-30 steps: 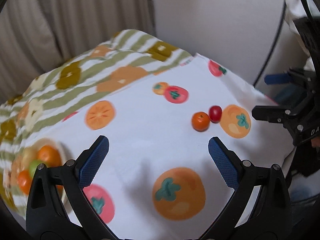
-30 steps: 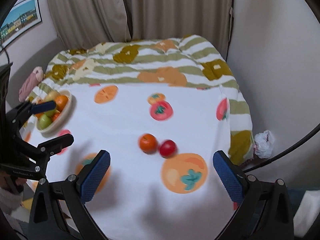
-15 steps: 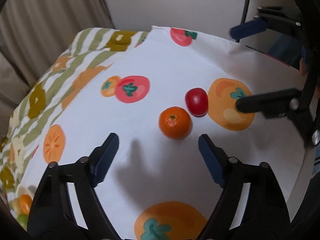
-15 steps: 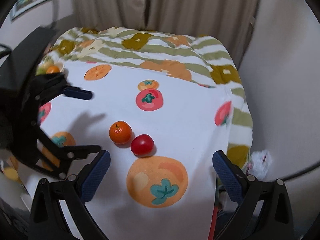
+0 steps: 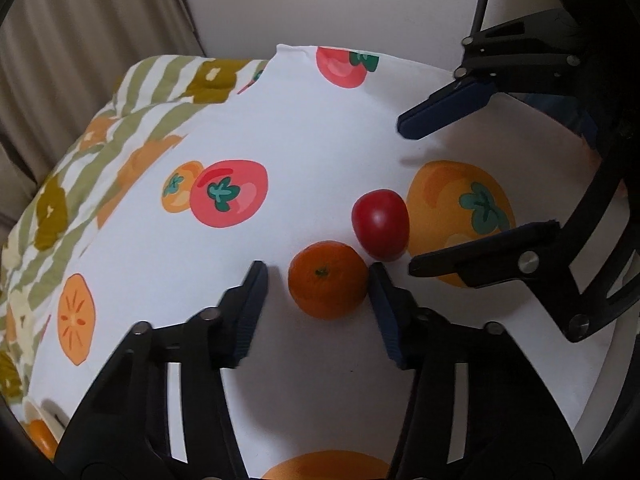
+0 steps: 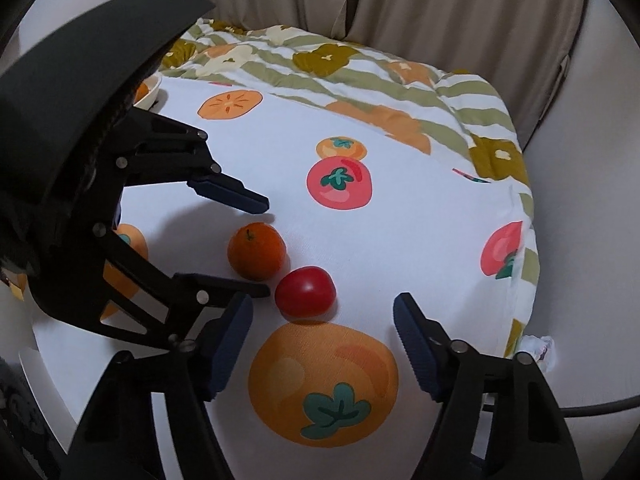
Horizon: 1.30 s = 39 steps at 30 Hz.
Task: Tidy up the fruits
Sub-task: 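Grasp the mandarin with the left tool while the right tool grasps the red tomato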
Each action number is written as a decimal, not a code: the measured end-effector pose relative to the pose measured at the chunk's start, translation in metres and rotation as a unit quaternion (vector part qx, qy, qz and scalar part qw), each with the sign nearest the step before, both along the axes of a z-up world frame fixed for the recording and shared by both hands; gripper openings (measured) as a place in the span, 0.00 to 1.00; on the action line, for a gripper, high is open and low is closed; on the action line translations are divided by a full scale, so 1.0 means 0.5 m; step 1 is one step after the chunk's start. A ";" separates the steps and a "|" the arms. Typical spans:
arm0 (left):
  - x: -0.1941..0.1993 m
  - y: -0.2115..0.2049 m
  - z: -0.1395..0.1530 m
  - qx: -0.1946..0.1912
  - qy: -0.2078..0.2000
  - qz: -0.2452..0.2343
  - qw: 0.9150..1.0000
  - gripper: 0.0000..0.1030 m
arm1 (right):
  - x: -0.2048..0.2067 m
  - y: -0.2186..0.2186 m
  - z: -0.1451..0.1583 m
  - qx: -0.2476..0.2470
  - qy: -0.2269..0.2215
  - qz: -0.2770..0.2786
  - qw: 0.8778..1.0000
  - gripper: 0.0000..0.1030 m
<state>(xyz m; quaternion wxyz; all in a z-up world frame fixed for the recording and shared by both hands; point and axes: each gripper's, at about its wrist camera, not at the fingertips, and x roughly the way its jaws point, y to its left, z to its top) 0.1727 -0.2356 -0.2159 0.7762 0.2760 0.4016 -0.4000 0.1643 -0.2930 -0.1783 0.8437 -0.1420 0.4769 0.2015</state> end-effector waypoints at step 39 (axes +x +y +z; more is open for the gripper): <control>0.035 0.089 -0.002 0.024 -0.006 0.094 0.995 0.41 | 0.030 0.013 -0.045 0.019 0.051 0.038 0.998 0.33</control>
